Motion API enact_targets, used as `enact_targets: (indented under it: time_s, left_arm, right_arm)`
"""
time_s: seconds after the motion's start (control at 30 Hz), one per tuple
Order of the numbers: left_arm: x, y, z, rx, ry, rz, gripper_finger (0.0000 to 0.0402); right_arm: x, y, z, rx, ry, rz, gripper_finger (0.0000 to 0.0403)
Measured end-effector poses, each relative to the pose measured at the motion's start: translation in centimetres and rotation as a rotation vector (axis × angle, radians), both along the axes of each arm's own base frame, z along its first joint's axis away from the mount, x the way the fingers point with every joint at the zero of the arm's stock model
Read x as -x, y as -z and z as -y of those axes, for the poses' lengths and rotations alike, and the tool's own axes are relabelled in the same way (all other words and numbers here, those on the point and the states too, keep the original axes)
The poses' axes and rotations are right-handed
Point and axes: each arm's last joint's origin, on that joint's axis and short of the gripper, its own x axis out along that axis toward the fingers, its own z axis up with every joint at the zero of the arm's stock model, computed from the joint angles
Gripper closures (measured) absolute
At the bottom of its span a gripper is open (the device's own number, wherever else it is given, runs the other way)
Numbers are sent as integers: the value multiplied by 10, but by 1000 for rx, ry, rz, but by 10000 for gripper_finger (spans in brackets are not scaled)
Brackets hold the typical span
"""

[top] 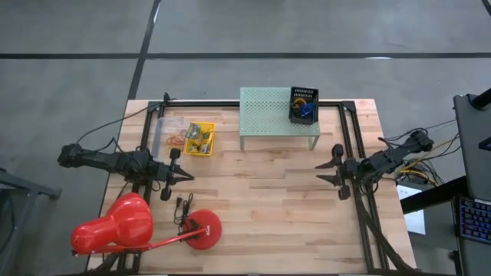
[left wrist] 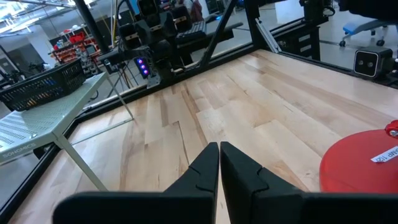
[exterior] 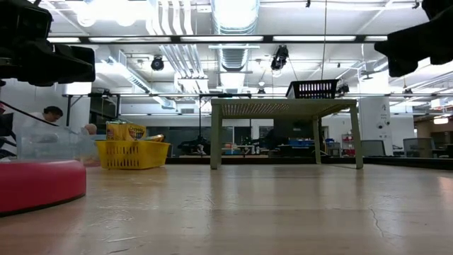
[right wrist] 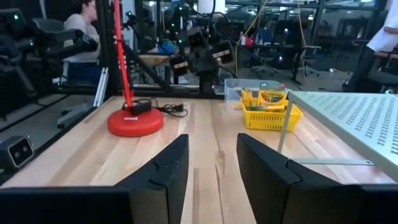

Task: Pick & Place Office Desk Supplies
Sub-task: Put the yellow bin with the crayons on the shelf

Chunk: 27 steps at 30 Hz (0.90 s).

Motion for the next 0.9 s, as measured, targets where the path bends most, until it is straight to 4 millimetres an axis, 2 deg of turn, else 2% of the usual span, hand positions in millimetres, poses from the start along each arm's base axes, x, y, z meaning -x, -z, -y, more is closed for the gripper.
enact_targets:
  time_s: [0.33,0.53,0.9]
  left_arm:
    - [0,0,0,-1,0,-6,382]
    - [0,0,0,-1,0,-6,382]
    - [0,0,0,-1,0,-6,382]
  right_arm:
    - [4,3,3,20,27,-33,263]
    - [3,5,2,-57,31,-50,265]
    - [2,6,2,71,23,-61,280]
